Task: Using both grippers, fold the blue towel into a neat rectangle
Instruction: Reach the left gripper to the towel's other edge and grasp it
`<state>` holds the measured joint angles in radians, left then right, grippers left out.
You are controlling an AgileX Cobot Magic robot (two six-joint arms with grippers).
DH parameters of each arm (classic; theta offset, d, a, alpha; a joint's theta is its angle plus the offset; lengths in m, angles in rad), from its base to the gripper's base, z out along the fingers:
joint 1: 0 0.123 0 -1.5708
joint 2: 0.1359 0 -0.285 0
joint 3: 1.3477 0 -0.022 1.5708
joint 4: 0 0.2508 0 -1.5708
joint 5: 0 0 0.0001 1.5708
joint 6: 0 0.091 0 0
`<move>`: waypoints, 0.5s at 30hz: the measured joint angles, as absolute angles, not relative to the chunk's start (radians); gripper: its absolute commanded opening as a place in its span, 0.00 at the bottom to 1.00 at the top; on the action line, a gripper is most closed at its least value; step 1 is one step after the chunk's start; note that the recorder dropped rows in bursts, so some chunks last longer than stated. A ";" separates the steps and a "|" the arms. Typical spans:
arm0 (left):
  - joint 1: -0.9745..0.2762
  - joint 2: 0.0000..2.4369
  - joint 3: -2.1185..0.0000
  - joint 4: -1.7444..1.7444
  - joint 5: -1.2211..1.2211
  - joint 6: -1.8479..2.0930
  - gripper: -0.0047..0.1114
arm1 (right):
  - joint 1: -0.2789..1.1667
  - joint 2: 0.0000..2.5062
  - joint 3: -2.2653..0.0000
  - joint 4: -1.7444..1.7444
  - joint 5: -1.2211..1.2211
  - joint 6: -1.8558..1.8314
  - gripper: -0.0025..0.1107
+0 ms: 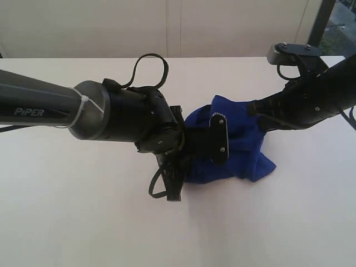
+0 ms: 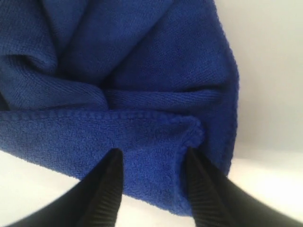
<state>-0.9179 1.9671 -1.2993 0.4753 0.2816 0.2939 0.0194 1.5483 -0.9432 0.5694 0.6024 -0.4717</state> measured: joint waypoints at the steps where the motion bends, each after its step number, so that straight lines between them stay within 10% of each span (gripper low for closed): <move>1: -0.918 1.967 -1.299 0.475 0.282 0.294 0.48 | 0.019 1.548 -0.943 0.569 0.602 -0.472 0.02; 15: -0.954 1.967 -1.299 0.460 0.285 0.360 0.48 | 0.019 1.548 -0.943 0.569 0.602 -0.472 0.02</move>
